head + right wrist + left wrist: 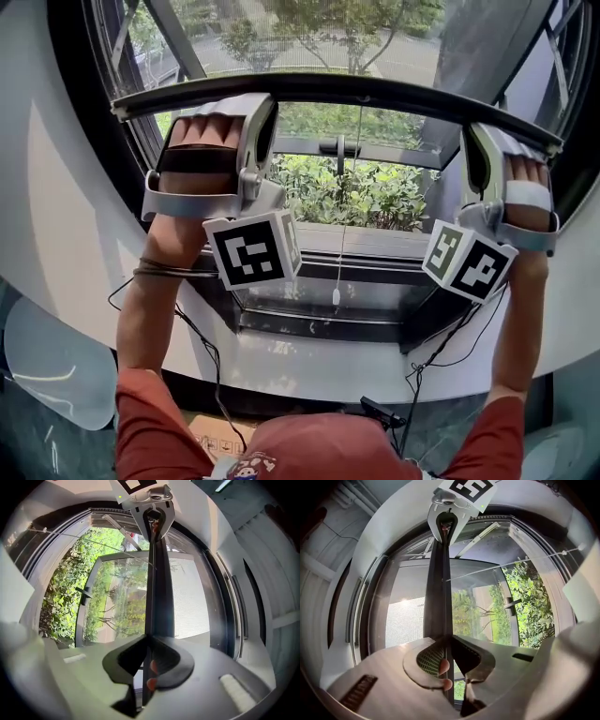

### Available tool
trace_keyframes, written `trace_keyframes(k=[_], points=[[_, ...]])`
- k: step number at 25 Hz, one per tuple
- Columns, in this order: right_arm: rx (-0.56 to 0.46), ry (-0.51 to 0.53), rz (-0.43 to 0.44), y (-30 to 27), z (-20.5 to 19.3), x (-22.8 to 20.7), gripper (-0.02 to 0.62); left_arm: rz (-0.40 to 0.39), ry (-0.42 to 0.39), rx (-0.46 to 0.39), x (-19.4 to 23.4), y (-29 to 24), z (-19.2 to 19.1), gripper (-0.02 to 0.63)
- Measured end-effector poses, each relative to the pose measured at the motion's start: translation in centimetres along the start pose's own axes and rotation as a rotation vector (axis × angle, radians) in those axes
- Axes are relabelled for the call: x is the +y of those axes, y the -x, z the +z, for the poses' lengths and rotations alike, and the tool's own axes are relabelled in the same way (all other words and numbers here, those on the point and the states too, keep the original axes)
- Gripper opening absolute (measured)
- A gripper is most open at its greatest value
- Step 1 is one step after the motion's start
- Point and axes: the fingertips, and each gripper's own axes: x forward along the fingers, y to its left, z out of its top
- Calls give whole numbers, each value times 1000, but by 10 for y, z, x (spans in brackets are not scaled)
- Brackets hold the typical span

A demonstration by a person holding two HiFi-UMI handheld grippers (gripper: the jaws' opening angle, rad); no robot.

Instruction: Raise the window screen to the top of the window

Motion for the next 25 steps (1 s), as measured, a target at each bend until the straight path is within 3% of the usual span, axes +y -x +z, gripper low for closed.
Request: trace_keyframes(k=[6, 25], points=[[7, 37, -21, -10, 2, -40, 48, 28, -22, 18, 42, -7, -5, 54], [54, 64, -174, -26, -5, -67, 48, 173, -36, 76, 71, -20, -1, 58]])
